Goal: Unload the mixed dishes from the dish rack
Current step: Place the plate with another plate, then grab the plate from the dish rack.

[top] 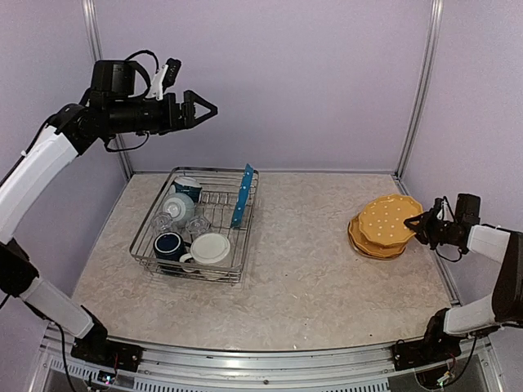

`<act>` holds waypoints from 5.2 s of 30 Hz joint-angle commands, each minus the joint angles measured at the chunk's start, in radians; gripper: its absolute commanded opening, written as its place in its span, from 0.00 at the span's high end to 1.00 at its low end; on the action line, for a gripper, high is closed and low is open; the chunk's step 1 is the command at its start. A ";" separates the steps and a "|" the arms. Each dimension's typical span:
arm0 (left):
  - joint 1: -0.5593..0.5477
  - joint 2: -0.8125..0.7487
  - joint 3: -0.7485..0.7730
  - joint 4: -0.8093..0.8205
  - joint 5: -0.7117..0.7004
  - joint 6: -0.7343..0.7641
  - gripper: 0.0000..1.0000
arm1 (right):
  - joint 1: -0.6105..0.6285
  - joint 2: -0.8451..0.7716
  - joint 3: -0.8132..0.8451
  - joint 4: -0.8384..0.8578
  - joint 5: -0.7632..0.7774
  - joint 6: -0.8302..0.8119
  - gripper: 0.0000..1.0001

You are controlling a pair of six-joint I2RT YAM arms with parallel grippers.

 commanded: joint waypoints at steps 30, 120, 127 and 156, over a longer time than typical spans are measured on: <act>0.384 -0.033 -0.274 -0.009 0.557 -0.220 0.01 | -0.009 0.314 0.194 -0.107 -0.141 -0.264 0.76; -0.010 0.472 0.142 -0.222 -0.131 -0.218 0.32 | 0.322 -0.132 0.157 -0.292 0.247 -0.300 0.09; -0.008 0.568 0.251 -0.229 -0.090 -0.206 0.43 | 0.325 -0.118 0.153 -0.279 0.241 -0.296 0.09; 0.004 0.737 0.401 -0.288 -0.026 -0.193 0.67 | 0.389 -0.081 0.160 -0.252 0.263 -0.264 0.09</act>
